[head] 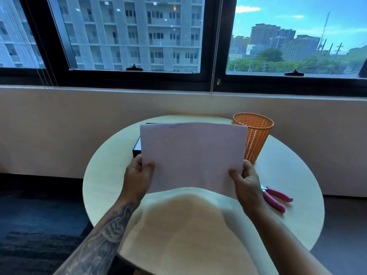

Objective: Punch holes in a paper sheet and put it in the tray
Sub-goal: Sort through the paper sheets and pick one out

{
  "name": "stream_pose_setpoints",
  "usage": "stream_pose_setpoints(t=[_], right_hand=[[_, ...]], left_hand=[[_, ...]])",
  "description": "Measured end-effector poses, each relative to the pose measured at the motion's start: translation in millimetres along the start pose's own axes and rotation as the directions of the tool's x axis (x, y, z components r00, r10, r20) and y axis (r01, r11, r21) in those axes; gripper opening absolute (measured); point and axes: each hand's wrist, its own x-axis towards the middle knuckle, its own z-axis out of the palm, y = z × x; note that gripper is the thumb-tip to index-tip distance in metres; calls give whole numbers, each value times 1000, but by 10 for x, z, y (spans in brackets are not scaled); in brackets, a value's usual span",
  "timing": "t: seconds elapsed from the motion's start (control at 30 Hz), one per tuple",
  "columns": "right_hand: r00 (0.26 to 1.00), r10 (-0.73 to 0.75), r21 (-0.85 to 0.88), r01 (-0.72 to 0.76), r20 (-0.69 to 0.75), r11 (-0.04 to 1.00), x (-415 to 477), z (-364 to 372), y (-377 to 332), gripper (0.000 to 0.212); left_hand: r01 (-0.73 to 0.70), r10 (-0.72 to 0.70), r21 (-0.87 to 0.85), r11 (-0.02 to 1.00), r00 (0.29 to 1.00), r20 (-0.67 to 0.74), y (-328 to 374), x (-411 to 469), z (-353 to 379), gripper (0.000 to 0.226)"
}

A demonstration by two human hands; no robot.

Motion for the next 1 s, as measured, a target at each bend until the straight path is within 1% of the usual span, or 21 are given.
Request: stream_pose_setpoints(t=[0.07,0.1,0.17,0.23,0.3,0.37,0.4,0.47,0.53,0.57,0.63,0.67,0.7,0.77,0.8,0.83,0.87,0.9,0.97,1.0], right_hand=[[1000,19,-20,-19,4,1000,-32,-28,83,23],[999,37,-35,-37,8,999,-57,-41,148,25],[996,83,-59,-82,12,995,-114,-65,249,22],[994,105,-81,-104,14,991,-139,-77,286,17],[993,118,-101,-116,11,988,-121,-92,276,14],[990,135,-85,-133,27,988,-84,-121,234,15],[988,148,-65,-145,42,987,-61,-132,206,16],[982,172,-8,-172,71,985,-28,-138,143,21],[979,177,80,-186,103,979,-21,-100,94,21],[978,179,121,-191,105,974,-23,-66,88,21],[979,186,207,-199,79,958,-26,20,100,23],[979,193,249,-204,67,947,-21,72,120,24],[976,208,289,-218,65,932,-19,124,138,25],[967,241,353,-254,82,901,-38,247,142,28],[965,246,373,-264,94,890,-62,318,141,29],[963,250,379,-270,101,885,-92,386,144,30],[962,253,373,-275,107,886,-132,455,153,29],[961,254,362,-277,110,890,-174,511,169,27],[961,249,324,-274,117,906,-255,605,212,23],[961,252,311,-276,114,910,-291,641,235,23]], left_hand=[[25,-25,8,1000,1000,-19,-100,-33,-19,11],[56,-57,-17,998,998,-20,-152,-80,-14,15],[131,-129,-98,986,991,27,-244,-168,1,22],[170,-164,-101,980,985,62,-302,-183,9,25],[157,-155,-48,986,987,35,-290,-127,-25,23],[92,-93,57,994,995,28,-217,-42,-72,22],[58,-61,82,995,997,45,-180,3,-98,22],[23,-26,61,998,998,55,-99,71,-128,19],[43,-43,-23,999,999,-4,-130,131,-185,6],[70,-75,-81,994,996,-55,-163,139,-203,21],[133,-169,-261,956,979,-118,-238,53,-190,65],[174,-225,-337,925,967,-118,-273,-17,-151,80],[210,-256,-389,897,964,-71,-293,-110,-90,90],[300,-287,-394,869,953,94,-296,-264,83,103],[335,-293,-369,867,942,165,-277,-324,186,101],[358,-296,-361,861,930,217,-251,-364,280,93],[381,-315,-367,849,921,228,-234,-380,358,84],[405,-343,-385,829,913,223,-197,-397,444,78],[442,-407,-388,809,897,173,-150,-395,577,79],[434,-418,-372,821,899,128,-136,-401,628,72]])
